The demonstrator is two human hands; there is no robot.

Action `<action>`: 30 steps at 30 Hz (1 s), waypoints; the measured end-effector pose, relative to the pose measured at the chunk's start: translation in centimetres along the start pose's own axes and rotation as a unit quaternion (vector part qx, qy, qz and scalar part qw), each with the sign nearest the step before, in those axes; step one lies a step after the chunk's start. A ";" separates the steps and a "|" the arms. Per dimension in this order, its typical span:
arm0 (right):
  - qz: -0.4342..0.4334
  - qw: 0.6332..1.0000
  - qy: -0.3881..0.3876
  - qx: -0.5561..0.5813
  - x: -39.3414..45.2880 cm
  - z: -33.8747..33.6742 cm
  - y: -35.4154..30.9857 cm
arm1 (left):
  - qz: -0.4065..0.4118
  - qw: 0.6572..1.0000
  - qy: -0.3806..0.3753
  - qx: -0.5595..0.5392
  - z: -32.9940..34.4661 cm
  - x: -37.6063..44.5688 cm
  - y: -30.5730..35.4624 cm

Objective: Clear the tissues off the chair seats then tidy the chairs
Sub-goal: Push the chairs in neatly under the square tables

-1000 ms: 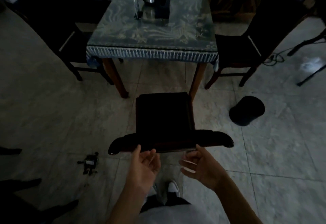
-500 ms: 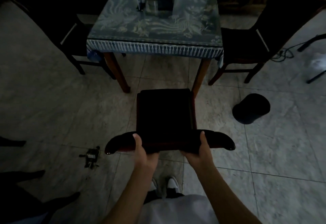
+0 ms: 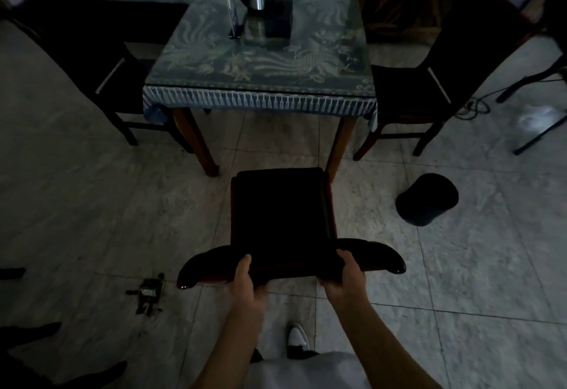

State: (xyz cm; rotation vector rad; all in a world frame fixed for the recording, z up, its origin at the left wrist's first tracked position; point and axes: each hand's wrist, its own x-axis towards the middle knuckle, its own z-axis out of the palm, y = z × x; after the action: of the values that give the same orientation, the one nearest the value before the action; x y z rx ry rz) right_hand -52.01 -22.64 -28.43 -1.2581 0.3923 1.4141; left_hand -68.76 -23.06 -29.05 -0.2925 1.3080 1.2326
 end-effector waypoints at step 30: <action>-0.025 0.998 -0.021 0.059 -1.8 4.9 9.1 | -0.024 0.997 -0.063 0.028 -4.4 4.9 11.6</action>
State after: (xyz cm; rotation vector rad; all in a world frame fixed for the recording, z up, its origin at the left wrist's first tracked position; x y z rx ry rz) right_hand -62.49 -22.26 -28.83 -1.1338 0.4068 1.3547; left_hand -81.53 -19.38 -29.33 -0.2031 1.2175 1.1534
